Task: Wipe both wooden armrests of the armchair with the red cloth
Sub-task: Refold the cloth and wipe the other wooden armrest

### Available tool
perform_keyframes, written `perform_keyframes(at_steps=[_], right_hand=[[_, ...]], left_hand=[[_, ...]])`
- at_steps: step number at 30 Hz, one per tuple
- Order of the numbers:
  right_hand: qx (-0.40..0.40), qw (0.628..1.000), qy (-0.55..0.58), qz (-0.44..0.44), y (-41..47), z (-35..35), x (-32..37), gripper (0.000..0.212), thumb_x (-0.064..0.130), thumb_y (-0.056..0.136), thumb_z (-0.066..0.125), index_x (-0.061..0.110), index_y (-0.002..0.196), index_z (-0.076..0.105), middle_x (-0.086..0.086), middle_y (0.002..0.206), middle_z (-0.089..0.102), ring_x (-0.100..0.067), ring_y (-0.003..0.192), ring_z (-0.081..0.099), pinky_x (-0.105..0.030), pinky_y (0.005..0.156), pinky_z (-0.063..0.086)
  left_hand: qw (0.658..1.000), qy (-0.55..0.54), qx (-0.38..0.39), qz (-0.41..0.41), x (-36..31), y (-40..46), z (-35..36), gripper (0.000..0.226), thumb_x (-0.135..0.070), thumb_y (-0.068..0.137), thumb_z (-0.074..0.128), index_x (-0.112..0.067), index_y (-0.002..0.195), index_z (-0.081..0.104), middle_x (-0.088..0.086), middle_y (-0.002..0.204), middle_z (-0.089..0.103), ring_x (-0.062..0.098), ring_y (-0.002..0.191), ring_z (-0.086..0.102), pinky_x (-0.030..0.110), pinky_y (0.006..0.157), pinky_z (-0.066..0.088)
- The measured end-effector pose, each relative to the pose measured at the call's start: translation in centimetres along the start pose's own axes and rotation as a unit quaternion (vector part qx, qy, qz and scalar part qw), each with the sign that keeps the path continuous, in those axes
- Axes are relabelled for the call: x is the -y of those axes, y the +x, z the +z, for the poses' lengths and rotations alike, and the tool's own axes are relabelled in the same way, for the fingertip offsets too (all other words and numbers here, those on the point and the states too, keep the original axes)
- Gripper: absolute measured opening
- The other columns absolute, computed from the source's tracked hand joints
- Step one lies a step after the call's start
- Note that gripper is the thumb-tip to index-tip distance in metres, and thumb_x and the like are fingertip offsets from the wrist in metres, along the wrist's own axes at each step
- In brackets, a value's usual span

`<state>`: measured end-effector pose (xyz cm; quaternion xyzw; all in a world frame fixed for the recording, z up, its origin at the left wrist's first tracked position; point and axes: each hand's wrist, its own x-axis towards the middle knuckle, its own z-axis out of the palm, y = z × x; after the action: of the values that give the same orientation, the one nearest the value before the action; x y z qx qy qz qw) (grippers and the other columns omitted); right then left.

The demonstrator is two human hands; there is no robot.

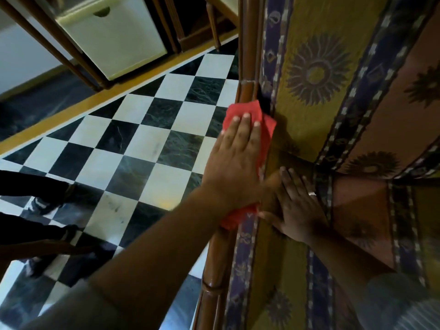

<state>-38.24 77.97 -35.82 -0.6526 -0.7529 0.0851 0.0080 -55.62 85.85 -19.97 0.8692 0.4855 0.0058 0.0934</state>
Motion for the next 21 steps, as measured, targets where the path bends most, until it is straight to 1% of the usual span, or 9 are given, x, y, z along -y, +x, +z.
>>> perform_keyframes(at_steps=[3, 5, 8, 11, 14, 18, 21], right_hand=[[-0.018, 1.0, -0.01, -0.002, 0.0, 0.3, 0.0, 0.108, 0.087, 0.083, 0.026, 0.007, 0.156, 0.021, -0.017, 0.165, 0.013, -0.033, 0.153, 0.012, -0.054, 0.122, 0.015], [-0.023, 1.0, -0.014, -0.001, 0.0, 0.6, -0.1, 0.108, 0.087, 0.083, 0.027, 0.008, 0.156, 0.02, -0.017, 0.165, 0.015, -0.033, 0.153, 0.012, -0.054, 0.122, 0.016], [-0.027, 0.999, -0.017, 0.005, -0.1, 0.8, -0.1, 0.107, 0.087, 0.083, 0.027, 0.009, 0.156, 0.02, -0.017, 0.165, 0.016, -0.032, 0.153, 0.013, -0.052, 0.122, 0.015], [-0.024, 1.0, -0.015, 0.008, -0.2, 0.4, 0.0, 0.107, 0.088, 0.083, 0.025, 0.01, 0.156, 0.02, -0.015, 0.166, 0.016, -0.03, 0.153, 0.012, -0.051, 0.123, 0.014], [-0.009, 1.0, -0.012, 0.021, -0.3, 0.3, 0.1, 0.108, 0.089, 0.082, 0.021, 0.011, 0.157, 0.016, -0.014, 0.166, 0.012, -0.03, 0.154, 0.01, -0.051, 0.123, 0.011], [0.01, 0.999, 0.0, 0.037, -1.3, 0.5, 0.4, 0.106, 0.087, 0.084, 0.021, 0.009, 0.156, 0.018, -0.016, 0.166, 0.01, -0.033, 0.153, 0.01, -0.057, 0.121, 0.015], [0.029, 0.999, 0.019, 0.038, -2.2, 0.4, 0.8, 0.105, 0.085, 0.085, 0.015, 0.007, 0.155, 0.022, -0.019, 0.165, 0.014, -0.036, 0.152, 0.013, -0.058, 0.121, 0.016]], left_hand=[[1.0, -0.005, -0.01, -0.008, 0.9, 3.9, -0.5, 0.099, -0.072, 0.088, 0.029, -0.013, 0.16, -0.005, 0.012, 0.17, -0.01, 0.027, 0.157, -0.012, 0.045, 0.126, -0.003], [0.999, -0.015, -0.029, -0.015, 1.2, 5.9, -0.6, 0.096, -0.071, 0.09, 0.031, -0.013, 0.16, -0.001, 0.012, 0.17, -0.005, 0.027, 0.157, -0.009, 0.045, 0.127, -0.001], [0.998, -0.008, -0.057, -0.013, 1.4, 6.4, -0.2, 0.094, -0.069, 0.092, 0.034, -0.012, 0.16, 0.002, 0.013, 0.17, -0.002, 0.029, 0.157, -0.007, 0.045, 0.127, 0.0], [0.997, -0.019, -0.073, -0.003, 1.4, 5.1, 0.1, 0.095, -0.068, 0.093, 0.038, -0.013, 0.161, -0.001, 0.011, 0.171, -0.004, 0.029, 0.157, -0.009, 0.043, 0.125, -0.003], [0.997, -0.035, -0.068, -0.012, 1.2, 3.2, 0.3, 0.095, -0.067, 0.094, 0.038, -0.013, 0.16, -0.004, 0.01, 0.17, -0.007, 0.029, 0.157, -0.012, 0.044, 0.126, -0.003], [0.998, -0.049, -0.047, -0.017, 0.3, -0.9, 0.6, 0.093, -0.065, 0.097, 0.035, -0.012, 0.16, -0.007, 0.011, 0.17, -0.012, 0.029, 0.156, -0.015, 0.047, 0.128, -0.001], [0.999, -0.021, -0.025, -0.006, -0.7, -4.9, 1.0, 0.093, -0.069, 0.096, 0.03, -0.011, 0.16, -0.005, 0.012, 0.169, -0.013, 0.03, 0.155, -0.017, 0.047, 0.127, -0.003]])
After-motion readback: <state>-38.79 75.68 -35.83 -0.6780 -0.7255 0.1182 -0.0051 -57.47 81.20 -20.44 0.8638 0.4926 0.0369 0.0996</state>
